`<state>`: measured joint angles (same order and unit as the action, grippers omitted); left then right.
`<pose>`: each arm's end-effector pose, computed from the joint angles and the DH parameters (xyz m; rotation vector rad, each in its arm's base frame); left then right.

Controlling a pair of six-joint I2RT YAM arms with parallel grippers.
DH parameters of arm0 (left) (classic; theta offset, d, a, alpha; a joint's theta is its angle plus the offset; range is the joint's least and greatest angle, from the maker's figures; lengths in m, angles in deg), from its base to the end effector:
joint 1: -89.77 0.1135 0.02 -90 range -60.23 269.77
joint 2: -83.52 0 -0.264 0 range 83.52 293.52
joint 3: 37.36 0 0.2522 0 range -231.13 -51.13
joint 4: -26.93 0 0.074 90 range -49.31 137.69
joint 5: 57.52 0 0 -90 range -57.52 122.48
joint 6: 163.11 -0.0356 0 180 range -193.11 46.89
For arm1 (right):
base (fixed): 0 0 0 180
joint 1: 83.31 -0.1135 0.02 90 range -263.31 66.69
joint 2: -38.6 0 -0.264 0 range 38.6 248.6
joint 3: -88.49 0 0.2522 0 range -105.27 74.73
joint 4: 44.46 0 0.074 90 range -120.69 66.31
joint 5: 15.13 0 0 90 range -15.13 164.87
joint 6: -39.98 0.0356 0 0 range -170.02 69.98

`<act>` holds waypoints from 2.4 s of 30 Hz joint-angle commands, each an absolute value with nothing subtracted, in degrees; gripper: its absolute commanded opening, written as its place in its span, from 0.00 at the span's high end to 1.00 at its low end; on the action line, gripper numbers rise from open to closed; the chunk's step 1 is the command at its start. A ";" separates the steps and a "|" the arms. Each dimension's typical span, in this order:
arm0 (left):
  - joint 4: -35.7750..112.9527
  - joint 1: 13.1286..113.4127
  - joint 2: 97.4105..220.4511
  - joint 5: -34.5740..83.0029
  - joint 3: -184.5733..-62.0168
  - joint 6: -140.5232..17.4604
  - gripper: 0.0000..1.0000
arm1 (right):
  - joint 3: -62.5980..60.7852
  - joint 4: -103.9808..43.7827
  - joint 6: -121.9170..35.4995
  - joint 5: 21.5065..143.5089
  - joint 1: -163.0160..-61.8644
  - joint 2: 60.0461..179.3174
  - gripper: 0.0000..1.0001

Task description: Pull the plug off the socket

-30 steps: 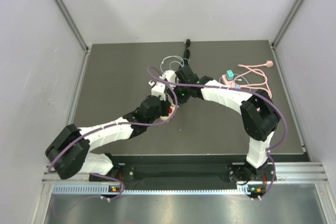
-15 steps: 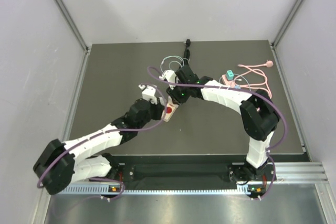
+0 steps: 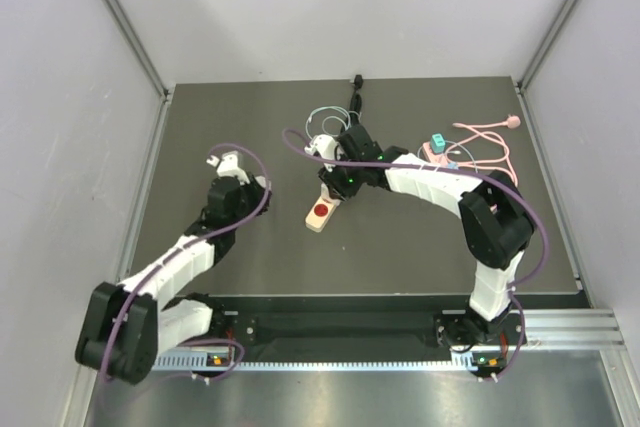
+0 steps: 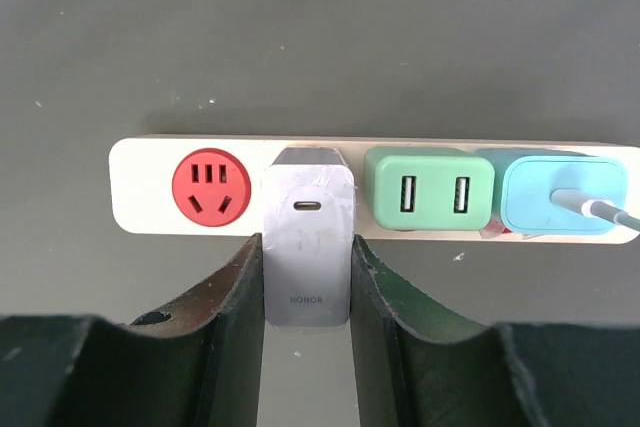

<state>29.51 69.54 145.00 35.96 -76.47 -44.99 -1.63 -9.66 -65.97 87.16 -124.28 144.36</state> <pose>0.2133 -0.0763 0.2033 -0.1796 2.0299 -0.4756 0.3000 0.2705 0.2157 -1.2639 2.1305 0.4530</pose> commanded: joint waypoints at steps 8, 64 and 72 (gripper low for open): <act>14.59 91.07 168.85 18.42 -88.64 -32.51 1.00 | 0.37 -8.28 -69.71 84.80 -121.37 142.58 1.00; 34.46 81.19 157.98 13.31 -92.27 -41.74 0.16 | 1.16 -6.17 -75.77 90.33 -120.49 141.17 0.99; 27.86 71.15 153.84 13.75 -82.60 -37.78 0.29 | 1.25 -4.77 -78.23 91.65 -120.49 140.99 1.00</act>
